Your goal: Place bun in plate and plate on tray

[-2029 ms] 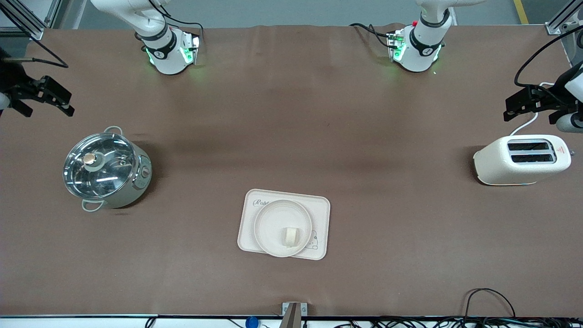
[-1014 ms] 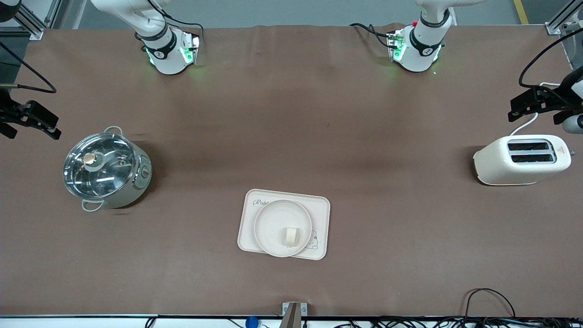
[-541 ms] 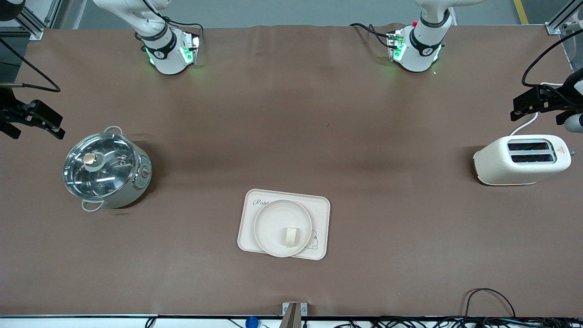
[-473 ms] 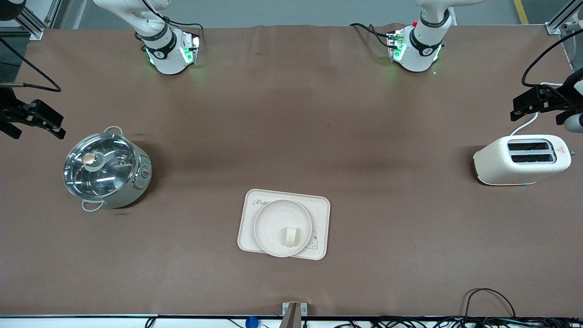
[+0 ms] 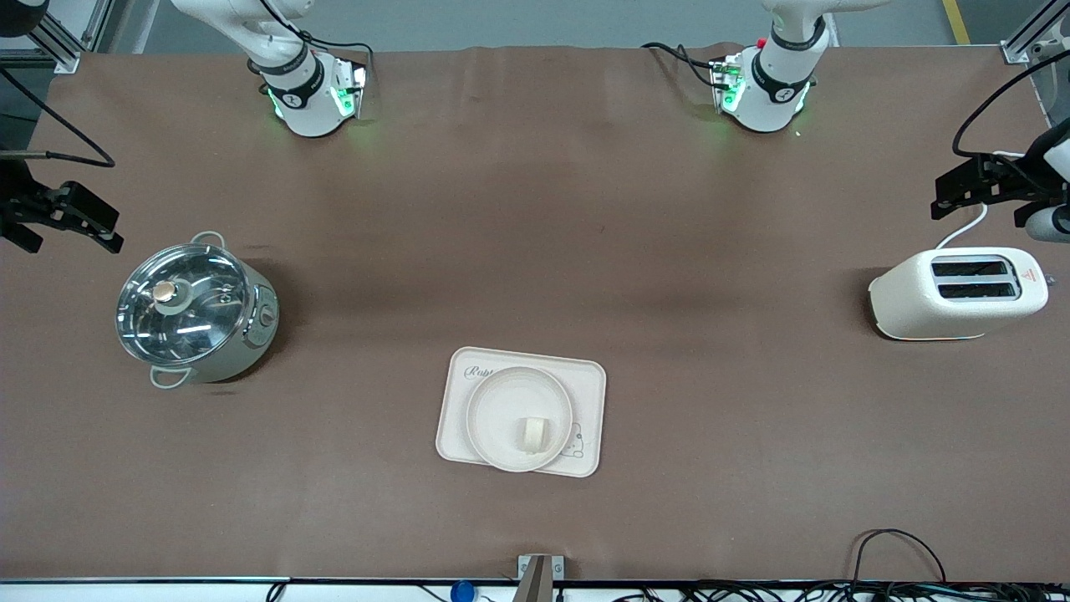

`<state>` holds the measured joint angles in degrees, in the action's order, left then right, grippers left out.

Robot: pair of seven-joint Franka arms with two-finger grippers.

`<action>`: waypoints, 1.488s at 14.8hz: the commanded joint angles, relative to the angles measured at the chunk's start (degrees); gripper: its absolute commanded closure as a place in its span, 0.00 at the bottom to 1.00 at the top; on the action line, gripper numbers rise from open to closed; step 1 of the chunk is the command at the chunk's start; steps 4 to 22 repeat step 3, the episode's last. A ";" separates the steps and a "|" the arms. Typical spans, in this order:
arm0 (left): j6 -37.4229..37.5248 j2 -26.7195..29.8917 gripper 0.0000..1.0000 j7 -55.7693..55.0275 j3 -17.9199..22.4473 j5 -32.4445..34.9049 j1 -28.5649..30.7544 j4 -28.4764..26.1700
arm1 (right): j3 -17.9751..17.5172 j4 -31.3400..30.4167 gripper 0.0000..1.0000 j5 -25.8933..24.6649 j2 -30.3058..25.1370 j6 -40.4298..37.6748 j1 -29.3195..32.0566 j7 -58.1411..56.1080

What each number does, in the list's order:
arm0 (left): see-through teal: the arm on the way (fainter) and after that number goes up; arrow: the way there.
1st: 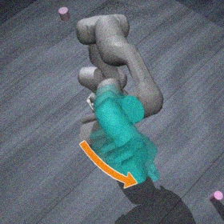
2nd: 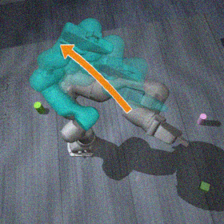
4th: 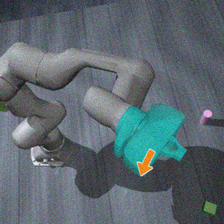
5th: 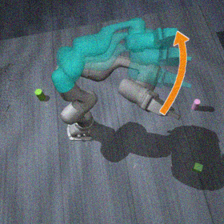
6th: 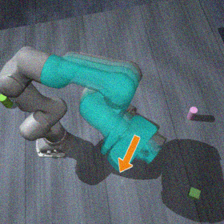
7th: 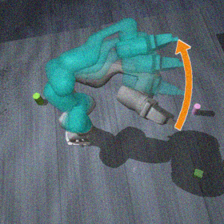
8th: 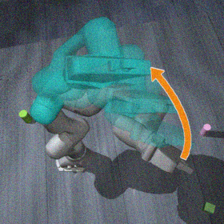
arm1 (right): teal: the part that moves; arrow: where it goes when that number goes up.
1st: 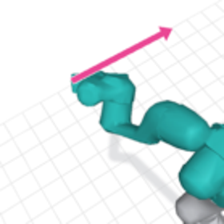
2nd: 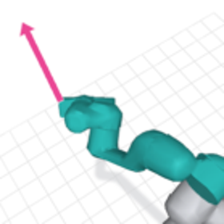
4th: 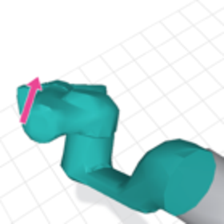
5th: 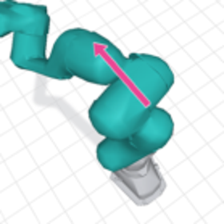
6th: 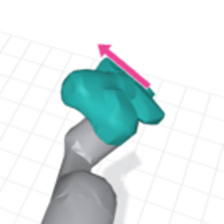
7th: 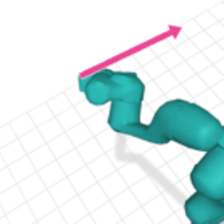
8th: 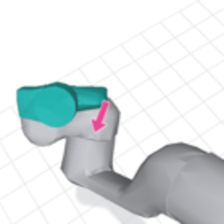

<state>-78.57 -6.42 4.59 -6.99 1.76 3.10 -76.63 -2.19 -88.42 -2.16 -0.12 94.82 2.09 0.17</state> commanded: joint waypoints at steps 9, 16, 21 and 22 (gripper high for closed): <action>0.87 0.71 0.00 0.51 -0.48 -0.35 -0.20 -0.10 | -1.42 0.17 0.00 -0.30 -0.05 -0.61 0.73 0.09; 0.87 0.71 0.00 0.51 -0.48 -0.35 -0.20 -0.10 | -1.42 0.17 0.00 -0.30 -0.05 -0.61 0.73 0.09; 0.87 0.71 0.00 0.51 -0.48 -0.35 -0.20 -0.10 | -1.42 0.17 0.00 -0.30 -0.05 -0.61 0.73 0.09; 0.87 0.71 0.00 0.51 -0.48 -0.35 -0.20 -0.10 | -1.42 0.17 0.00 -0.30 -0.05 -0.61 0.73 0.09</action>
